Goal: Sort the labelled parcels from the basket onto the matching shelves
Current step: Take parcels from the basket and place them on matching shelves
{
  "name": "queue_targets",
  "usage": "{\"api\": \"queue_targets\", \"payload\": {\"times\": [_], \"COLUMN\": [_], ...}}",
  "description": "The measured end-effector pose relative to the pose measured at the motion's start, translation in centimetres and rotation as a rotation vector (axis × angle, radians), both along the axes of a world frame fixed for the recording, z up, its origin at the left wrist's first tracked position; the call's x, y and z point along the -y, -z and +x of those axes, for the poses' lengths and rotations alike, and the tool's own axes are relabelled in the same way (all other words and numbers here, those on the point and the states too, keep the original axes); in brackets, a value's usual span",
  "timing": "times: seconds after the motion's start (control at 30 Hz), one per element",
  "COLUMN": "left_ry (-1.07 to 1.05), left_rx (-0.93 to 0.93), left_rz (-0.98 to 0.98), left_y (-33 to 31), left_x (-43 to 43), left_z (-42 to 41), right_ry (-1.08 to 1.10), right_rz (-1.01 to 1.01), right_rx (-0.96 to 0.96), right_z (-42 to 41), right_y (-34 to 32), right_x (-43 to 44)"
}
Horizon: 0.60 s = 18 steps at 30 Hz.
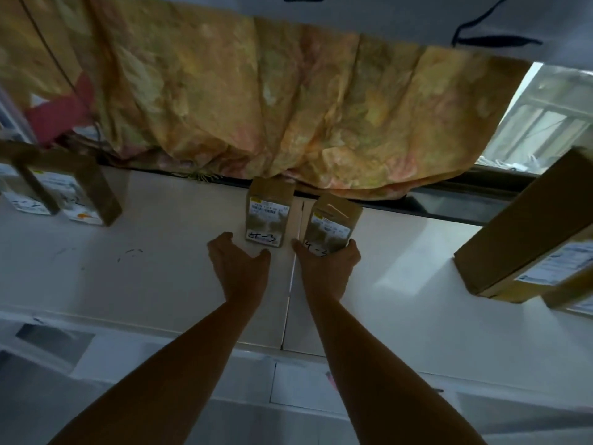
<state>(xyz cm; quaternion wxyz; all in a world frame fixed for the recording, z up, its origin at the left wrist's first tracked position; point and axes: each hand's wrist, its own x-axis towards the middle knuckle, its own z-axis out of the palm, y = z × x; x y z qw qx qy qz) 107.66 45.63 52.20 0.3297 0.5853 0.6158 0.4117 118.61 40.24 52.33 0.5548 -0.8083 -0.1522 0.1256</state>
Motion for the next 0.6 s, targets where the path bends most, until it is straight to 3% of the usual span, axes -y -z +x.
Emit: {"api": "queue_targets", "payload": {"times": [0.3, 0.6], "left_ry": [0.103, 0.012], "left_rx": [0.061, -0.021], "left_rz": [0.044, 0.089], "left_y": [-0.2, -0.6], "left_x": [-1.7, -3.3], "left_z": [3.2, 4.7], "right_ry": [0.111, 0.093], "right_rz": [-0.038, -0.027], "right_rx": [-0.018, 0.016], "right_z": [0.3, 1.9], "right_y": [-1.0, -1.3], "right_x": [-3.1, -2.4]}}
